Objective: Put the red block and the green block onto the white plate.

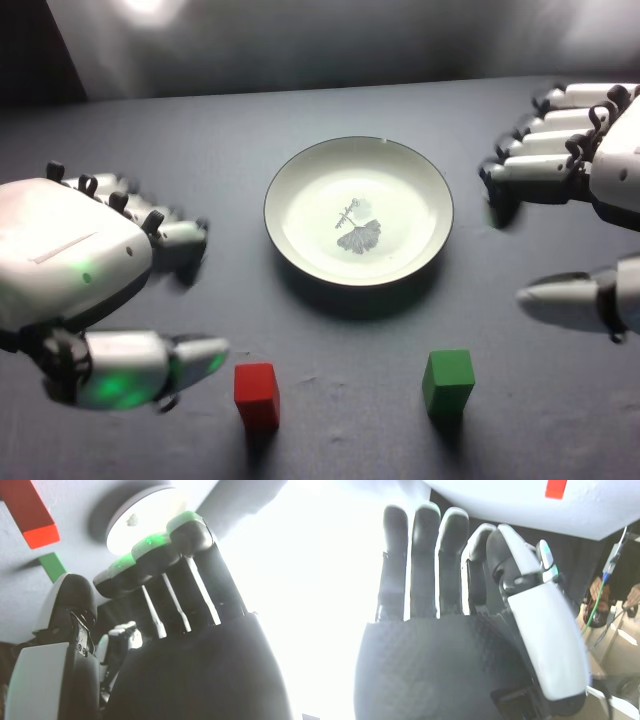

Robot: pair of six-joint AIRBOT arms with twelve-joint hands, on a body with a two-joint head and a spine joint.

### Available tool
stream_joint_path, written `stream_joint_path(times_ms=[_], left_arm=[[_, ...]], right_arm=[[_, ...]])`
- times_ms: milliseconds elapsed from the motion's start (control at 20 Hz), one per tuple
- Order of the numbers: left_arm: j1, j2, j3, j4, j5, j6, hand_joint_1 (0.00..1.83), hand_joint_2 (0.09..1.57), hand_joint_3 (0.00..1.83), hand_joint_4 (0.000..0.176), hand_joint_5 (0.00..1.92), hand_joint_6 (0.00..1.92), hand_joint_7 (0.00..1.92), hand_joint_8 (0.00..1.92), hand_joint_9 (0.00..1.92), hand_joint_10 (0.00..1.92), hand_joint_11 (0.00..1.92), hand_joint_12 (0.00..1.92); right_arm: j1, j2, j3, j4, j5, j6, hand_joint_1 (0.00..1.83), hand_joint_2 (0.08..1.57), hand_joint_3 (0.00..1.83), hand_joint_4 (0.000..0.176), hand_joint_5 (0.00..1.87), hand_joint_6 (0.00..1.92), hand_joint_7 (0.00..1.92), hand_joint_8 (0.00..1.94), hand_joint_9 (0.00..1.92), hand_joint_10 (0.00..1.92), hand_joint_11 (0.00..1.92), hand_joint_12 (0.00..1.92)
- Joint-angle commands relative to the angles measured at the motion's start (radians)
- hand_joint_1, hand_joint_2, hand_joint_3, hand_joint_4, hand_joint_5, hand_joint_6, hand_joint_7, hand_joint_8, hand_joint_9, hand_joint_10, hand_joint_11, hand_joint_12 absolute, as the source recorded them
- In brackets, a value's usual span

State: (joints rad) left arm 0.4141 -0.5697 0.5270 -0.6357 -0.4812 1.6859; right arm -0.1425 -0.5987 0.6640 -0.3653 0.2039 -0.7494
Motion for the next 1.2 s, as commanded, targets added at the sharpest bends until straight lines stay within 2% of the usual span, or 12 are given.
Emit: stream_joint_path(times_ms=[0,100,250,350,450,500,550,750,850,950,1000,1150], left_arm=[[-0.014,0.005,-0.002,0.016,-0.086,0.006,0.0,1.25,0.02,0.0,0.23,0.0,0.21,0.0,0.18,0.01,0.0,0.42],[-0.017,0.005,-0.002,0.01,-0.086,0.013,0.0,1.27,0.01,0.0,0.23,0.0,0.2,0.0,0.17,0.01,0.0,0.4],[-0.026,0.0,-0.006,-0.04,-0.086,0.056,0.0,1.29,0.01,0.0,0.22,0.0,0.19,0.0,0.15,0.0,0.0,0.33],[-0.029,-0.001,-0.012,-0.085,-0.083,0.092,0.0,1.3,0.0,0.0,0.24,0.0,0.22,0.01,0.19,0.01,0.0,0.48],[-0.03,-0.001,-0.012,-0.082,-0.069,0.093,0.0,1.3,0.0,0.0,0.24,0.01,0.23,0.01,0.2,0.01,0.0,0.5],[-0.035,-0.003,-0.012,-0.079,-0.067,0.093,0.0,1.3,0.0,0.0,0.26,0.01,0.24,0.01,0.21,0.01,0.0,0.55],[-0.037,-0.004,-0.013,-0.079,-0.067,0.093,0.0,1.3,0.0,0.0,0.26,0.01,0.25,0.01,0.22,0.01,0.0,0.57],[-0.064,-0.028,-0.018,-0.176,-0.068,0.193,0.02,1.28,0.0,0.0,0.25,0.0,0.22,0.0,0.19,0.0,0.0,0.47],[-0.069,-0.044,-0.012,-0.183,-0.075,0.2,0.05,1.21,0.0,0.0,0.16,0.0,0.12,0.0,0.09,0.0,0.0,0.19],[-0.072,-0.081,0.003,-0.203,-0.088,0.223,0.13,1.12,0.0,0.043,0.21,0.01,0.11,0.0,0.04,0.0,0.0,0.14],[-0.066,-0.094,0.005,-0.21,-0.113,0.224,0.17,1.09,0.0,0.055,0.21,0.0,0.11,0.0,0.03,0.0,0.0,0.07],[-0.002,-0.122,-0.017,-0.227,-0.259,0.198,0.28,1.03,0.0,0.075,0.28,0.01,0.13,0.0,0.0,0.0,0.0,0.07]], right_arm=[[0.003,0.009,-0.004,0.017,0.117,0.001,0.0,1.21,0.01,0.0,0.25,0.01,0.23,0.01,0.18,0.01,0.0,0.38],[0.0,0.009,-0.004,0.028,0.122,-0.008,0.0,1.21,0.01,0.0,0.27,0.01,0.27,0.01,0.22,0.02,0.0,0.44],[-0.016,0.007,-0.01,0.163,0.132,-0.159,0.0,1.21,0.0,0.0,0.27,0.0,0.26,0.0,0.21,0.01,0.0,0.43],[-0.02,0.006,-0.01,0.186,0.138,-0.184,0.0,1.22,0.0,0.0,0.26,0.0,0.25,0.0,0.2,0.0,0.0,0.37],[-0.076,-0.016,-0.008,0.202,0.095,-0.197,0.0,1.22,0.0,0.0,0.28,0.0,0.26,0.0,0.21,0.0,0.0,0.39],[-0.132,-0.029,-0.005,0.289,0.152,-0.304,0.0,1.22,0.0,0.0,0.26,0.0,0.25,0.0,0.21,0.0,0.0,0.4],[-0.155,-0.036,0.001,0.298,0.182,-0.307,0.0,1.22,0.0,0.0,0.27,0.0,0.27,0.0,0.23,0.01,0.0,0.44],[-0.201,-0.041,0.01,0.402,0.314,-0.319,0.03,1.19,0.0,0.0,0.24,0.0,0.24,0.0,0.21,0.0,0.0,0.39],[-0.215,-0.04,0.01,0.494,0.381,-0.342,0.17,1.08,0.0,0.0,0.26,0.0,0.2,0.0,0.16,0.0,0.0,0.27],[-0.228,-0.04,0.008,0.524,0.402,-0.349,0.2,0.99,0.0,0.054,0.24,0.0,0.1,0.0,0.06,0.0,0.0,0.13],[-0.227,-0.04,0.001,0.553,0.386,-0.37,0.19,0.95,0.0,0.079,0.19,0.01,0.02,0.0,0.01,0.0,0.0,0.02],[-0.22,-0.044,-0.051,0.751,0.367,-0.616,0.23,0.85,0.0,0.12,0.19,0.0,0.0,0.0,0.0,0.0,0.0,0.0]])
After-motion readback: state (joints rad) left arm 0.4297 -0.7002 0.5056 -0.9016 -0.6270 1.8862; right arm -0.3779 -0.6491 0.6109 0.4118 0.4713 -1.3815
